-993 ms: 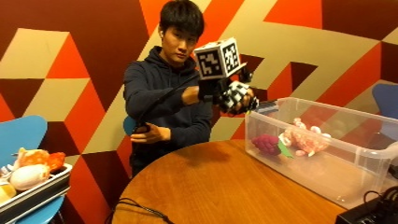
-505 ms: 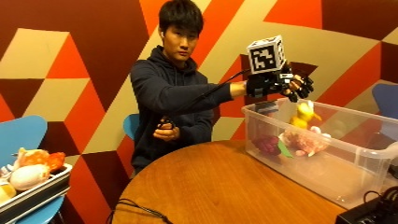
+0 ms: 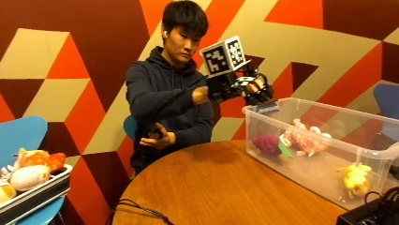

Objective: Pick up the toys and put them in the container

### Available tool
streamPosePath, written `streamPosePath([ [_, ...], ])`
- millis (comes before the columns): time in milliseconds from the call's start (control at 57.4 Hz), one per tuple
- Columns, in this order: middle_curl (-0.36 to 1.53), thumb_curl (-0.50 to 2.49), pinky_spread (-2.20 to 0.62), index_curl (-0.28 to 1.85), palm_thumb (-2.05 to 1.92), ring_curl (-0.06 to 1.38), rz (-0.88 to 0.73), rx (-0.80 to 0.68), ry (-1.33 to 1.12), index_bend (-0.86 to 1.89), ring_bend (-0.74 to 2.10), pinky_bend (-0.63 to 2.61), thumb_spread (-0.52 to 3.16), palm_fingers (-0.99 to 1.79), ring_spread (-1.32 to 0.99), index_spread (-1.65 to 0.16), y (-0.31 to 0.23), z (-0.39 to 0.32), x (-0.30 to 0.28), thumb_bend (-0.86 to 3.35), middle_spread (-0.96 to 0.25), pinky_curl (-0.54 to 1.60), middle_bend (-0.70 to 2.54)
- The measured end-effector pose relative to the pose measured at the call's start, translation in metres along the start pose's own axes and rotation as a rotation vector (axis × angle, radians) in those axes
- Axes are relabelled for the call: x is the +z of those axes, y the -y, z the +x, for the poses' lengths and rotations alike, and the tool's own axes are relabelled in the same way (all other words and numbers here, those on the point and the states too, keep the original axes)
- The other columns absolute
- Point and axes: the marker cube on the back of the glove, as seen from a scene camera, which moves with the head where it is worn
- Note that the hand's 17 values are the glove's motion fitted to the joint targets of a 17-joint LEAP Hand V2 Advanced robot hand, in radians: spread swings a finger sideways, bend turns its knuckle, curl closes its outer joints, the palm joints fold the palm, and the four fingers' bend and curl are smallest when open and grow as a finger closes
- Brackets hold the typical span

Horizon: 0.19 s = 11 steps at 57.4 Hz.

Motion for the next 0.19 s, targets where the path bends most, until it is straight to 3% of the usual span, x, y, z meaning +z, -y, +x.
streamPosePath([
  [52,0.69,0.47,-0.16,0.49,0.36,0.4,0.008,0.159,0.008,0.31,0.9,0.95,1.6,0.21,-0.26,-0.16,-0.014,0.008,-0.004,0.03,-0.09,0.4,0.46],
  [192,0.68,0.44,-0.16,0.51,0.37,0.4,0.011,0.279,0.006,0.31,0.87,0.93,1.61,0.24,-0.26,-0.16,-0.052,0.051,-0.012,0.05,-0.08,0.39,0.47],
])
